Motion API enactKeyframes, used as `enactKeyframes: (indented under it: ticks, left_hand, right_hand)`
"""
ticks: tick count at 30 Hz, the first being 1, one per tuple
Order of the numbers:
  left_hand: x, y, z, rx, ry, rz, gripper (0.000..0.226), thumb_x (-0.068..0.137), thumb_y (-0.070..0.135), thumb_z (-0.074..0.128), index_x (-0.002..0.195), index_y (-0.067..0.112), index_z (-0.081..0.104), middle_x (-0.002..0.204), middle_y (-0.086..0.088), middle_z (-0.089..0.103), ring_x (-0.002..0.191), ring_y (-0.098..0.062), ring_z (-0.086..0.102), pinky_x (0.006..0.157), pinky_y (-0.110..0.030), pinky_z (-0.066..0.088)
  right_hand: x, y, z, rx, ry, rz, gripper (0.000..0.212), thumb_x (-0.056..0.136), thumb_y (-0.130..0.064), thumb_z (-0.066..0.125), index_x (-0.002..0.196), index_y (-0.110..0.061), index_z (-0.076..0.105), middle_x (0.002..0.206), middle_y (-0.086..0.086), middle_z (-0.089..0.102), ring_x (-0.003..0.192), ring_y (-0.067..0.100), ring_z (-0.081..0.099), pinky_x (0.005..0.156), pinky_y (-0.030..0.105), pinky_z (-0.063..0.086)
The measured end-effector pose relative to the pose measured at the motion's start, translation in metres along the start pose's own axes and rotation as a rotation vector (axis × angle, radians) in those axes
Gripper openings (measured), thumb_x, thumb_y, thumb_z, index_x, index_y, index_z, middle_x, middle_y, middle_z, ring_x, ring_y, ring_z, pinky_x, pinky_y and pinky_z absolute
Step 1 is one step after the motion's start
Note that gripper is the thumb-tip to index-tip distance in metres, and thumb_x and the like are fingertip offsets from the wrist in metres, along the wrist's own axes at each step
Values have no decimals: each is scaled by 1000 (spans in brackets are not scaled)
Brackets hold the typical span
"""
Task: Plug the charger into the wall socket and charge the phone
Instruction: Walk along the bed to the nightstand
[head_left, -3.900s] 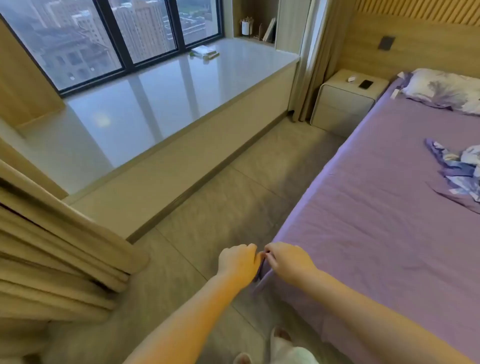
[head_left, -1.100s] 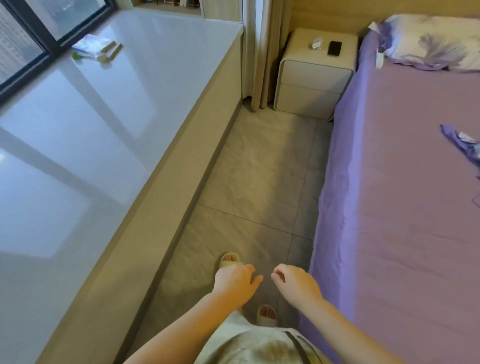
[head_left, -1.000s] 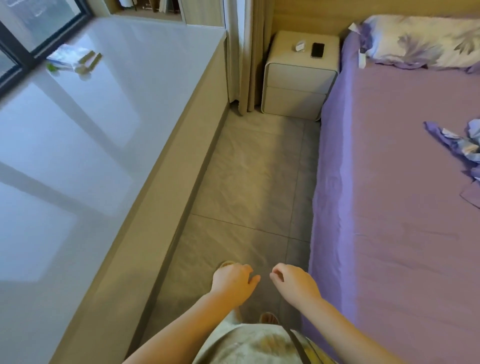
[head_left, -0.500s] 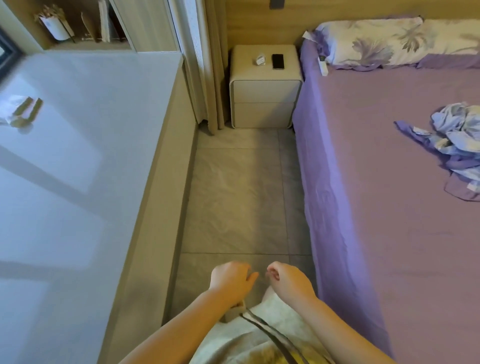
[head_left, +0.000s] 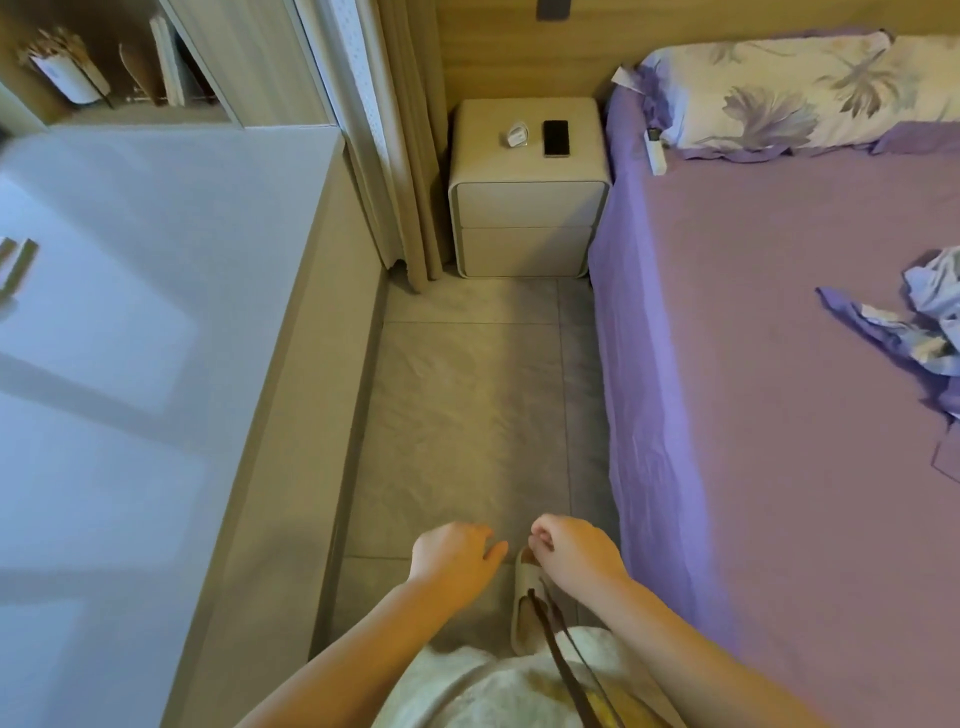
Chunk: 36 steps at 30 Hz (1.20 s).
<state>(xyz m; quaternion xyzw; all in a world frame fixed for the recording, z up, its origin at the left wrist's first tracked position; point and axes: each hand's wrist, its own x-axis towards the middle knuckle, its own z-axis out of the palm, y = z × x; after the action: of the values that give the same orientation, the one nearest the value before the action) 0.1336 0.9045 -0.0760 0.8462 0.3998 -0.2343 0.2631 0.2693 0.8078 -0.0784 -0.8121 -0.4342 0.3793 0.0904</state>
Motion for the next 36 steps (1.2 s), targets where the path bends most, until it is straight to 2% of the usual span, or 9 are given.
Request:
enactKeyframes:
  ticks: [5,10,15,21,25,28,30,33,36]
  left_hand:
    - [43,30,-25,-34,14,-9,42,95,49,37,110,21,64,105,-1,69,92,-21,66,82,-39,57]
    - [75,44,-50,-22,-17,-8,44,95,49,36,116,22,62,111,0,68,97,-21,65,82,-38,56]
    - [116,44,-79,-34,-45,-4,37,93,49,36,98,25,65,95,-1,70,85,-22,66,77,-37,58]
    - [182,36,-124,2,-79,46,38,93,50,40,104,24,65,98,0,70,87,-20,67,80,-38,58]
    - [236,29,-170,-2,-75,72,39,93,50,39,97,22,65,94,-1,70,85,-21,67,80,-38,58]
    - [271,26,-203,33,-81,97,38,94,48,39,105,22,64,102,-1,70,92,-21,66,83,-39,56]
    - [290,25,-221,59,-82,126,38,95,47,38,110,22,62,106,-1,69,94,-22,65,83,-39,56]
    - [310,24,-240,64,-99,133,37,95,47,38,108,22,62,101,-1,69,89,-20,66,80,-38,57]
    - [326,25,-251,78,-118,130,36,95,46,37,100,21,63,95,-1,69,86,-20,65,79,-38,57]
  right_hand:
    - [41,13,-43,-51,-26,-36,27,95,-31,42,110,-18,61,105,0,68,94,21,63,78,32,47]
    - [67,23,-72,-47,-42,-5,28,95,-33,42,112,-18,59,107,0,68,97,20,63,81,33,48]
    - [106,26,-91,-25,-67,48,28,95,-34,43,112,-19,59,108,-1,69,98,19,63,81,32,48]
    - [166,4,-122,34,-47,104,29,94,-36,44,112,-21,60,110,-2,69,100,17,63,79,29,47]
    - [214,-18,-155,41,-28,142,32,93,-39,43,112,-20,60,109,0,69,101,20,63,82,33,50]
    - [248,-31,-175,77,5,173,32,93,-38,44,110,-17,61,108,3,69,100,23,63,82,35,51]
    - [265,-37,-184,103,25,190,30,93,-37,44,105,-17,62,104,4,69,99,24,63,80,34,50]
    - [285,-39,-192,139,9,202,20,92,-36,43,82,-25,57,85,-2,65,94,24,63,67,30,44]
    - [302,-37,-203,146,1,212,29,91,-38,44,107,-21,61,108,-2,69,103,19,63,73,28,44]
